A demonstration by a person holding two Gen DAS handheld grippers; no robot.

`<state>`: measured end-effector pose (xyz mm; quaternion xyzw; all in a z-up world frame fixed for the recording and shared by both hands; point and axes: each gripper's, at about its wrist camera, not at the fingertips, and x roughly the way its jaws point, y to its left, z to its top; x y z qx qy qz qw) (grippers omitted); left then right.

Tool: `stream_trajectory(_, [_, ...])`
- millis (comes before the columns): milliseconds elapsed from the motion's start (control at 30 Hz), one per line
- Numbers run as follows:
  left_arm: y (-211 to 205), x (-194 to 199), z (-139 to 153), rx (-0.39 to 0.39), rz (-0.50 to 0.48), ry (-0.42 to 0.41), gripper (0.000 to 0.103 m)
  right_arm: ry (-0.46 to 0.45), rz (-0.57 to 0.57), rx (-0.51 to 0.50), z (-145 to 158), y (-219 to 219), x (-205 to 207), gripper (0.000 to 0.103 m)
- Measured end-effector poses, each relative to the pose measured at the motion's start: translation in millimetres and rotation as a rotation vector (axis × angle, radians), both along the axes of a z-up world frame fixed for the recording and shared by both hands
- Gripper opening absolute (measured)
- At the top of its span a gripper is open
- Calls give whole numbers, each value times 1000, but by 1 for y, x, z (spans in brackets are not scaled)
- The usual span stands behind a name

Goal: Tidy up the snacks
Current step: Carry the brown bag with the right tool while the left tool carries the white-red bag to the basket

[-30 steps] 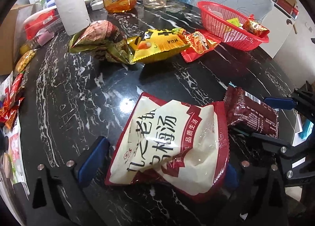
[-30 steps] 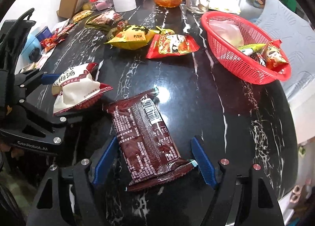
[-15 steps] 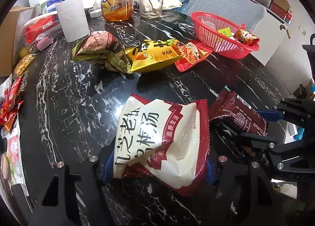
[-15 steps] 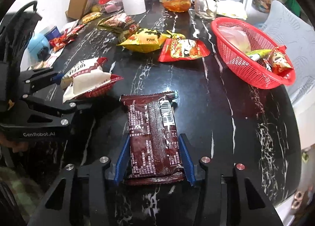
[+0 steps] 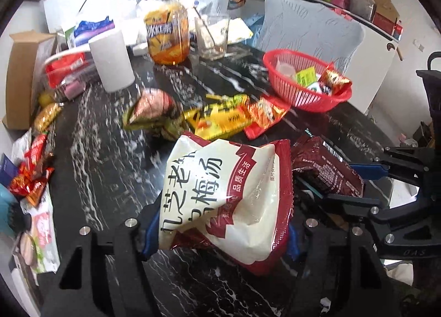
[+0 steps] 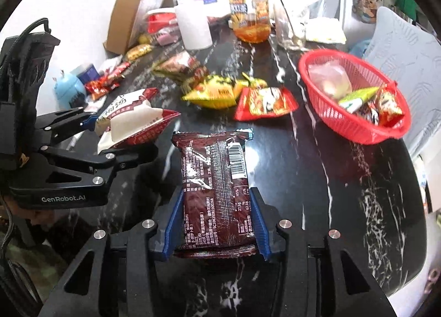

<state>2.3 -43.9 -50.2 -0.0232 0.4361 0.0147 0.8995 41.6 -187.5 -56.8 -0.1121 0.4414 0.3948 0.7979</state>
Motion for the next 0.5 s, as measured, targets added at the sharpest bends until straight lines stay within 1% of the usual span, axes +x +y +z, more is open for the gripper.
stream_trajectory(167, [0,1,22,6,-11,-54,68,-45,-2,30,18,2,-1,45])
stream_trajectory(300, [-3,5,37,-6,-32,-88,68,-69,-7,62,31,1,0,45])
stream_trajectory(500, [-18,16,55,-7,-85,-139,68,-101,-40,86,46,-8,3,45])
